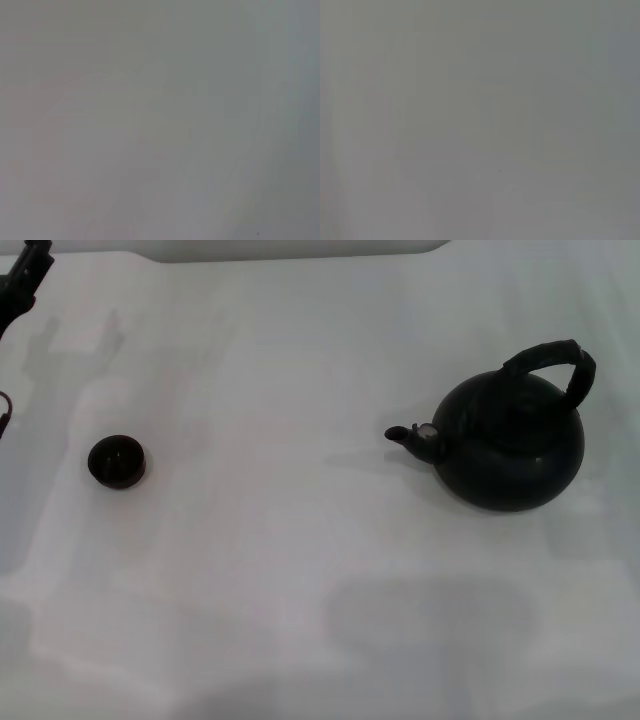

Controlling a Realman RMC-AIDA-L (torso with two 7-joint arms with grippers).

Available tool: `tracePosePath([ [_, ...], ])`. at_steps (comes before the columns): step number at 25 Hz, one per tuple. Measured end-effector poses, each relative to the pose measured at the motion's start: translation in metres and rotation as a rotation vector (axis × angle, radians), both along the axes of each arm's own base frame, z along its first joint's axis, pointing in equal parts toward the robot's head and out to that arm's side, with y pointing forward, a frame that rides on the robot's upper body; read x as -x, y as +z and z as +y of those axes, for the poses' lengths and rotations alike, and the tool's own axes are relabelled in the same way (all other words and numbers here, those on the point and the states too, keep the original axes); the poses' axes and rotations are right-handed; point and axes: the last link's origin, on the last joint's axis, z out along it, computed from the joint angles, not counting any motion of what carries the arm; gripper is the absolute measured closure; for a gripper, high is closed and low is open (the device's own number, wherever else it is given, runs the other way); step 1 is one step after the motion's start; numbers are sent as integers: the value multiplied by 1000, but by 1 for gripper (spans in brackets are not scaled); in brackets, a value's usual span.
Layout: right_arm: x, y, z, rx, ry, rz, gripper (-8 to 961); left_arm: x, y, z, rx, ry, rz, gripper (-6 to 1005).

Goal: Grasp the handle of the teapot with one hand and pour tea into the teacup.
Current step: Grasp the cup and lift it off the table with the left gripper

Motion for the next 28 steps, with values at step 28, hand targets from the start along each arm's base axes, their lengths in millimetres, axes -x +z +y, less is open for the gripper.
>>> tracePosePath([
  [28,-5,-3,3,26,-33,46,82,-24,4,36,329,-46,-5,112],
])
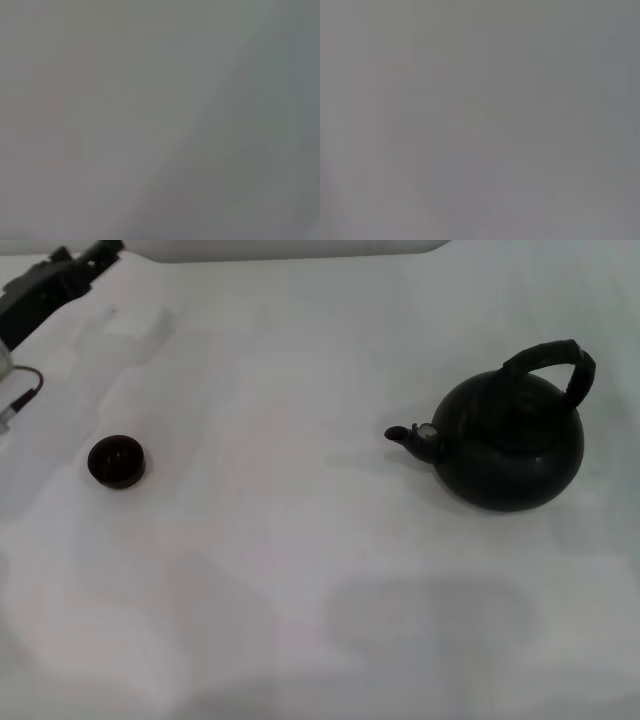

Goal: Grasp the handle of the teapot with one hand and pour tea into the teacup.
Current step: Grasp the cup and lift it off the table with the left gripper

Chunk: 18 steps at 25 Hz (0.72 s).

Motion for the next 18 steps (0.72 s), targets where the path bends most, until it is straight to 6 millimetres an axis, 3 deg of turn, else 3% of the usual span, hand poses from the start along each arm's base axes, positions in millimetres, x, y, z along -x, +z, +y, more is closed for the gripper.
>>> tracePosePath([
  [9,-1,-2,5,14,-23,8,82,-38,36,26,292,-69,230,111],
  [18,-2,-3,5,16,-27,16,82,-73,51,17,566,-58,459,111],
])
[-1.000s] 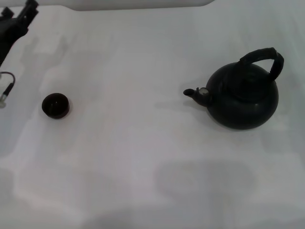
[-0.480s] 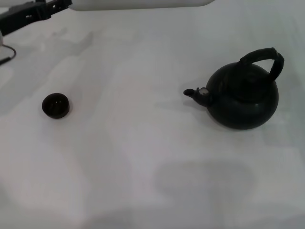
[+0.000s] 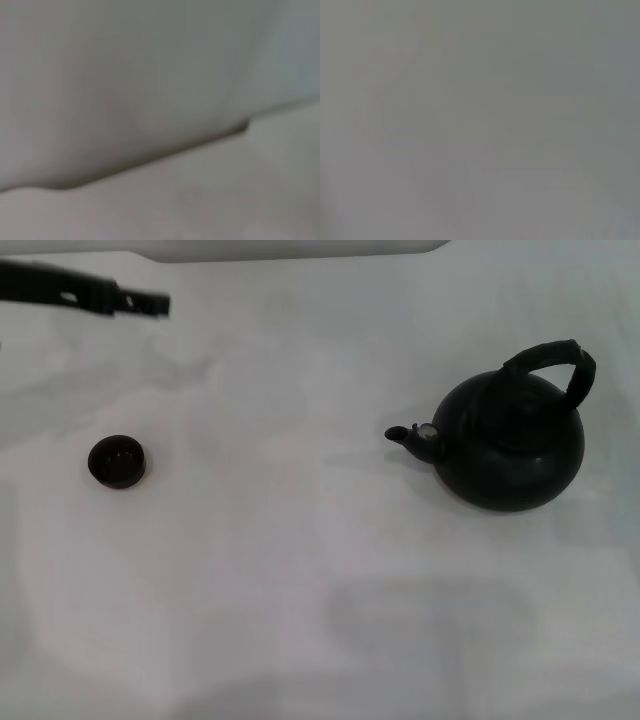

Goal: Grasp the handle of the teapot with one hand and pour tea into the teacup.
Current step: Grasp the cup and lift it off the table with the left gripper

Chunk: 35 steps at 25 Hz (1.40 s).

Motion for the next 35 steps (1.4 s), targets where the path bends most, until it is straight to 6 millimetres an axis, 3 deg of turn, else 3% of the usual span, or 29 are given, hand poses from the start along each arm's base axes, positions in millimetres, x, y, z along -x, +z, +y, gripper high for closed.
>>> tracePosePath([
  [8,-2,0,0,6,-11,3,81,-9,-21,-10,72,44,284,112],
  [19,-6,-2,0,16,-37,4,81,-1,-42,-24,161,101,271,112],
  [35,-6,1,1,10,-35,4,81,18,-41,-36,197,192,318,111],
])
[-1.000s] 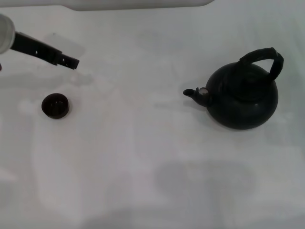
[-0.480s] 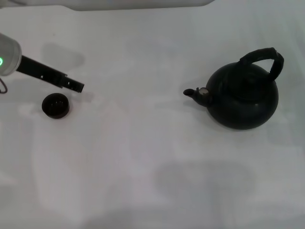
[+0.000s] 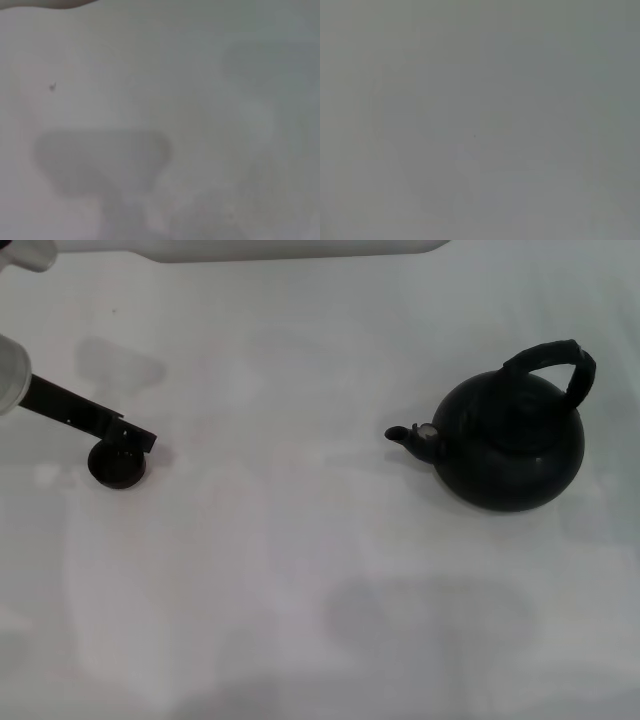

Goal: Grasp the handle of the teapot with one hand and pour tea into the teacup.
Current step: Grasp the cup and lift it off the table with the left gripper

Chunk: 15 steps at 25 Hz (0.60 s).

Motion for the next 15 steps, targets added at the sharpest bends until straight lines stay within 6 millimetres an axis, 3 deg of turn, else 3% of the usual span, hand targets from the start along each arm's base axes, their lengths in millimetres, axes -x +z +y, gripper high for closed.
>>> tracePosePath([
  [15,1,0,1,-1,3,0,81,4,-6,-2,16,20,20,112],
])
